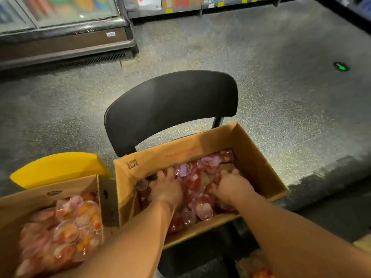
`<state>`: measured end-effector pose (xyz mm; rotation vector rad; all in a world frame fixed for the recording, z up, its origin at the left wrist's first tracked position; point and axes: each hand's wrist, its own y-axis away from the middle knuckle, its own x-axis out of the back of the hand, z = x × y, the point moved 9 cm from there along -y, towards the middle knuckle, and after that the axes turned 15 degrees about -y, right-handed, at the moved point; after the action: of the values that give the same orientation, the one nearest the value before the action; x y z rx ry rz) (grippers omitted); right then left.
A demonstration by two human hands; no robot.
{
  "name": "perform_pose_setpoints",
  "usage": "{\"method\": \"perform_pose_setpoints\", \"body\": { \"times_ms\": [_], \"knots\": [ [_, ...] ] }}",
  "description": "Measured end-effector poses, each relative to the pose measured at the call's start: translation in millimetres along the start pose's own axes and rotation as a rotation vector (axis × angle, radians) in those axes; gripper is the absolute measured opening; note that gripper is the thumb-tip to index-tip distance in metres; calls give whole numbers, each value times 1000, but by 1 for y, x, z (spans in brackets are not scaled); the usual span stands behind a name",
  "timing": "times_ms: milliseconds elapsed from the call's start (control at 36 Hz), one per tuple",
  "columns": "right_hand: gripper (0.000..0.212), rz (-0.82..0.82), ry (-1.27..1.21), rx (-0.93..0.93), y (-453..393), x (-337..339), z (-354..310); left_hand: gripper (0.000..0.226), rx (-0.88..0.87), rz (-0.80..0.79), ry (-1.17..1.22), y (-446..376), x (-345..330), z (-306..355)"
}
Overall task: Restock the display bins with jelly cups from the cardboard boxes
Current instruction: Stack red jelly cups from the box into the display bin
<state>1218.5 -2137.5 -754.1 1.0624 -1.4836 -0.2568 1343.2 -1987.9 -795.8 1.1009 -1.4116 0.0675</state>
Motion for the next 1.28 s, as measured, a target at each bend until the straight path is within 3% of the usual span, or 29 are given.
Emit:
{"method": "perform_pose_setpoints", "body": {
  "times_ms": [167, 389, 667, 750, 944, 1028, 1111, 1194, 1278],
  "knots": [
    [66, 70, -7, -21, -23, 1, 1, 50, 93, -23, -107, -16, 3, 9],
    [38, 151, -20, 27, -25, 6, -7, 49, 66, -7, -80, -18, 3, -4],
    [69, 250, -163, 73, 5, 42, -20, 49, 142, -94, 10, -6, 10, -10],
    [59, 277, -167, 128, 19, 53, -25, 47, 191, -174, 100, 6, 14, -14],
    [40, 282, -183, 235, 52, 75, -33, 73, 165, -207, 157, 16, 28, -20],
    [44, 289, -234, 221, 60, 79, -29, 65, 118, -245, 93, 17, 36, -23],
    [47, 282, -229, 209, 67, 79, -24, 49, 68, -182, -63, 26, 58, -27],
    [50, 289, -238, 195, 77, 84, -21, 32, 7, -150, -9, 50, 105, -23],
    [53, 303, -151, 215, 92, 92, -26, 45, -47, -69, 59, 72, 150, -18]
  ]
}}
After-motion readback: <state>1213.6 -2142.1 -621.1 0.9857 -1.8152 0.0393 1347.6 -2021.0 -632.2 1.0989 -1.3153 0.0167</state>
